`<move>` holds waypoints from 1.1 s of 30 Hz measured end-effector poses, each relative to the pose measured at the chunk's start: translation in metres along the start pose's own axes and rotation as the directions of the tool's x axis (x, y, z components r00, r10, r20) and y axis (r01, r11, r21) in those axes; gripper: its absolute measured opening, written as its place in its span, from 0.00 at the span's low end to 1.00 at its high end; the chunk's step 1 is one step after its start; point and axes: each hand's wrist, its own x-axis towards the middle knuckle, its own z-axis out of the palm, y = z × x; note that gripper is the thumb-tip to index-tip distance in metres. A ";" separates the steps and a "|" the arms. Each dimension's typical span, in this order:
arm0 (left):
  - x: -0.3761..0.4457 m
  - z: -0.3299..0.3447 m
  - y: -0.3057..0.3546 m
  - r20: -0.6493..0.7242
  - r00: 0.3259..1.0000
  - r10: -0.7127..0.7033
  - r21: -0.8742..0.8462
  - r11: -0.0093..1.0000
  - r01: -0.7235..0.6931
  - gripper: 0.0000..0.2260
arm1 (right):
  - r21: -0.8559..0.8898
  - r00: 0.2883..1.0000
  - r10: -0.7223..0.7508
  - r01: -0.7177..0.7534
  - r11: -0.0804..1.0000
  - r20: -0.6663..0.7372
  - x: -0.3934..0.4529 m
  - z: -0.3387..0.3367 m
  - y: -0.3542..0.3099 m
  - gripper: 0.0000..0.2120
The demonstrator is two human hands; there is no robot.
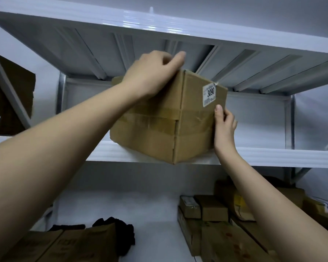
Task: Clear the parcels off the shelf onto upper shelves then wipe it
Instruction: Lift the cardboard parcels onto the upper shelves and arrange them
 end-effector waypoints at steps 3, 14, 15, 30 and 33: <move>-0.020 0.005 0.006 -0.020 0.999 0.028 0.111 0.993 -0.025 0.22 | 0.051 0.997 0.074 -0.076 0.996 0.037 -0.002 0.018 0.000 0.25; -0.023 0.004 -0.032 -0.140 0.914 -0.382 -0.121 0.922 0.367 0.18 | 0.155 0.879 0.270 -0.352 0.923 0.393 -0.003 0.036 -0.009 0.22; -0.020 0.005 -0.033 -0.144 0.906 -0.399 -0.134 0.914 0.382 0.17 | 0.162 0.878 0.269 -0.355 0.921 0.396 -0.003 0.037 -0.009 0.17; -0.020 0.008 -0.085 0.018 0.869 -0.495 -0.344 0.813 0.470 0.35 | -0.053 0.896 0.170 -0.163 0.985 0.411 -0.005 0.068 -0.002 0.33; -0.021 0.008 -0.097 0.040 0.844 -0.535 -0.350 0.784 0.513 0.39 | -0.129 0.886 0.164 -0.119 0.984 0.434 -0.005 0.074 -0.006 0.32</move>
